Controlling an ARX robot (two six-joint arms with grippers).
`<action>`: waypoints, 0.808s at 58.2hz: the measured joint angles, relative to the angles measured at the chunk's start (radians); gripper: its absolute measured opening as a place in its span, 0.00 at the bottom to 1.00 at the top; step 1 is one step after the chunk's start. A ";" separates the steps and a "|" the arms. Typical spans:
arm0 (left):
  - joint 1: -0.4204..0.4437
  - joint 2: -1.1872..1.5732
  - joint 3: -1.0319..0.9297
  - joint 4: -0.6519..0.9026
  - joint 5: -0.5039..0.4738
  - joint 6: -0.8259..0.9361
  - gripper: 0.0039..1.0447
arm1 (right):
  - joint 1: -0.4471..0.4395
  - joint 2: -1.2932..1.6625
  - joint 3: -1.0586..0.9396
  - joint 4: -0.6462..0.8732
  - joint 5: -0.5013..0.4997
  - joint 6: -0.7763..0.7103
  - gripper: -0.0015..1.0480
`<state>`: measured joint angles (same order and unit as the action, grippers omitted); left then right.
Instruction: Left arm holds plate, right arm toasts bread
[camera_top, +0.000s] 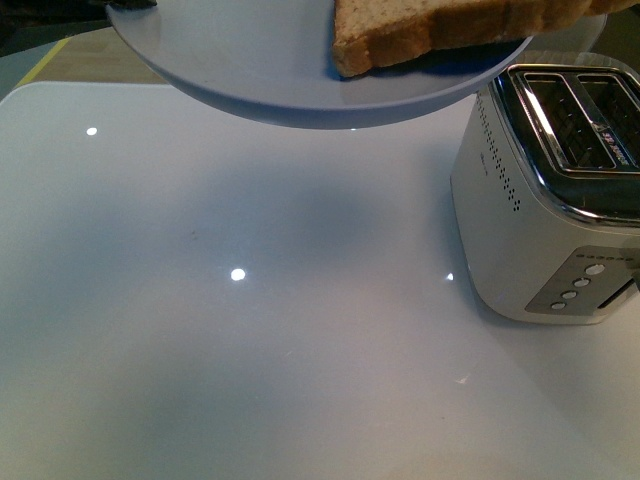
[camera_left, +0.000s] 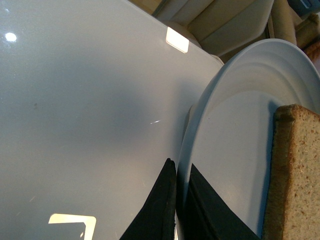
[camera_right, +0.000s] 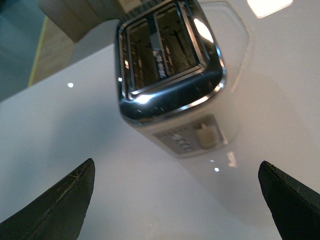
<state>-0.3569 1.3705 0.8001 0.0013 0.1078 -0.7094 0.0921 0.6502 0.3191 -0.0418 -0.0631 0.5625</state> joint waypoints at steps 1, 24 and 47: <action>0.001 0.000 0.000 -0.002 0.000 0.000 0.02 | 0.008 0.029 0.013 0.027 -0.008 0.014 0.92; 0.019 0.000 0.002 -0.004 0.023 0.000 0.02 | 0.172 0.481 0.279 0.404 -0.165 0.381 0.92; 0.027 0.000 0.003 -0.004 0.031 0.000 0.02 | 0.198 0.627 0.297 0.478 -0.158 0.517 0.92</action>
<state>-0.3298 1.3701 0.8028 -0.0029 0.1390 -0.7090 0.2901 1.2774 0.6163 0.4366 -0.2211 1.0798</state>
